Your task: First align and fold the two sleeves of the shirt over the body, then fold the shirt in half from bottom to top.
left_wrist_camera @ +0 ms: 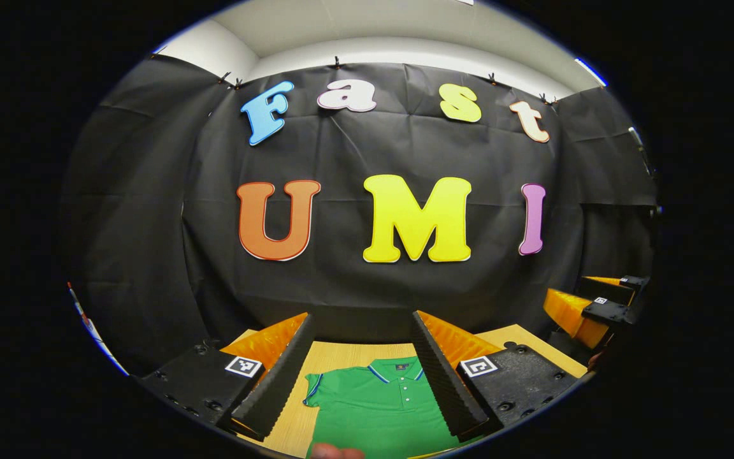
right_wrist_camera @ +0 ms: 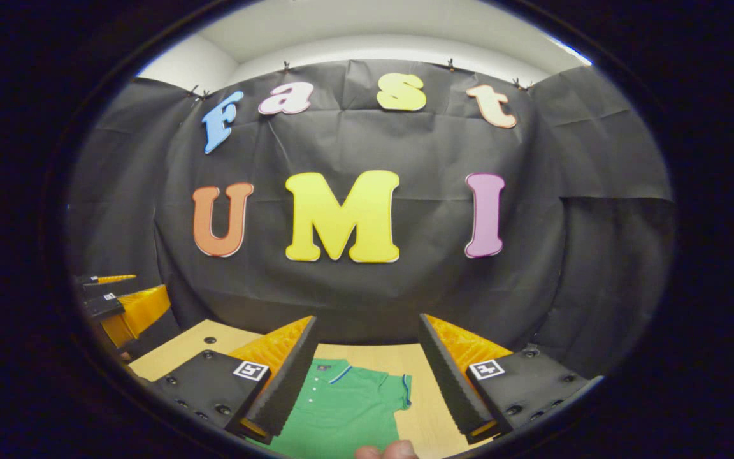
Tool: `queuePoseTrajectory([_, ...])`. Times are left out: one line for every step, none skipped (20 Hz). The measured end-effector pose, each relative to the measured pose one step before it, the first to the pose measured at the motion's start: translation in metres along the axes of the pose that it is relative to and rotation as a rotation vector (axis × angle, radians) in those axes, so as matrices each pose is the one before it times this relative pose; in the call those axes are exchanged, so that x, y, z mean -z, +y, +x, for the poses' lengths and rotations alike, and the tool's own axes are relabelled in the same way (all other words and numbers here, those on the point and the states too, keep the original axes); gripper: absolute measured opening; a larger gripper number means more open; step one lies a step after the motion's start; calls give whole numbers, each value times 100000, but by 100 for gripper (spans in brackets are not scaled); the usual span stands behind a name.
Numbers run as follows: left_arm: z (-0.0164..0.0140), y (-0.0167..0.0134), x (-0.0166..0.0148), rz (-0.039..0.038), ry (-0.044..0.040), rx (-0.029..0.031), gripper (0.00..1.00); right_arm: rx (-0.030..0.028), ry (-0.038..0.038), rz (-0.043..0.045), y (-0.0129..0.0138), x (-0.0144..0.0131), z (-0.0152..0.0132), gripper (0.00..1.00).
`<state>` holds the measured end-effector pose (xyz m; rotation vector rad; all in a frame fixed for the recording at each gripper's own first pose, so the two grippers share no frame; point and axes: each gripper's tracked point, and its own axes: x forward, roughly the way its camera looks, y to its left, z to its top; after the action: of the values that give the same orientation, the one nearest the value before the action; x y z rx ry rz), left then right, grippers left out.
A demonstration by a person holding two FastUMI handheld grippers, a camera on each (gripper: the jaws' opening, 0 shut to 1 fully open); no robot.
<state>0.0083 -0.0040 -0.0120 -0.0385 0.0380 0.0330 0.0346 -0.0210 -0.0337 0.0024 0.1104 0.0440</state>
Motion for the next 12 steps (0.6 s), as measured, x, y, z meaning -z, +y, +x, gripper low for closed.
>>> queuePoseTrajectory([59, 98, 403, -147, 813, -479, 97, -987, 3422, -779, -534, 978, 912, 96])
queuePoseTrajectory([94, -13, 349, -117, 1041, -277, 97, -1447, 3356, -326, -490, 839, 970, 96])
queuePoseTrajectory([18, 158, 387, 78, 969, -422, 97, -801, 4022, -99, -781, 1037, 1152, 96])
queuePoseTrajectory([64, 148, 308, 230, 1069, -738, 97, -672, 3584, 483, -755, 984, 1232, 98])
queuePoseTrajectory([110, 164, 480, 138, 1242, -665, 97, -349, 3829, 529, -710, 1075, 1408, 98])
queuePoseTrajectory([-42, 45, 441, 153, 1405, -665, 98, 216, 4455, 759, -701, 1164, 1490, 96])
queuePoseTrajectory([-38, 43, 355, 48, 1304, -621, 97, -307, 3947, 1225, -564, 1206, 1489, 96])
queuePoseTrajectory([-82, 3, 307, 171, 1205, -331, 97, -188, 3928, 841, -450, 1009, 1508, 98])
queuePoseTrajectory([32, -89, 283, -152, 864, 141, 97, 453, 3750, 247, -723, 1109, 1664, 98])
queuePoseTrajectory([-72, 23, 19, -285, 498, -294, 97, 272, 3800, -323, -683, 1057, 1636, 98])
queuePoseTrajectory([-18, 46, 232, -223, 502, -353, 97, 229, 3545, -30, -470, 1037, 1764, 98])
queuePoseTrajectory([-101, 89, 63, -76, 442, -580, 97, 450, 3233, 673, -432, 822, 1794, 96])
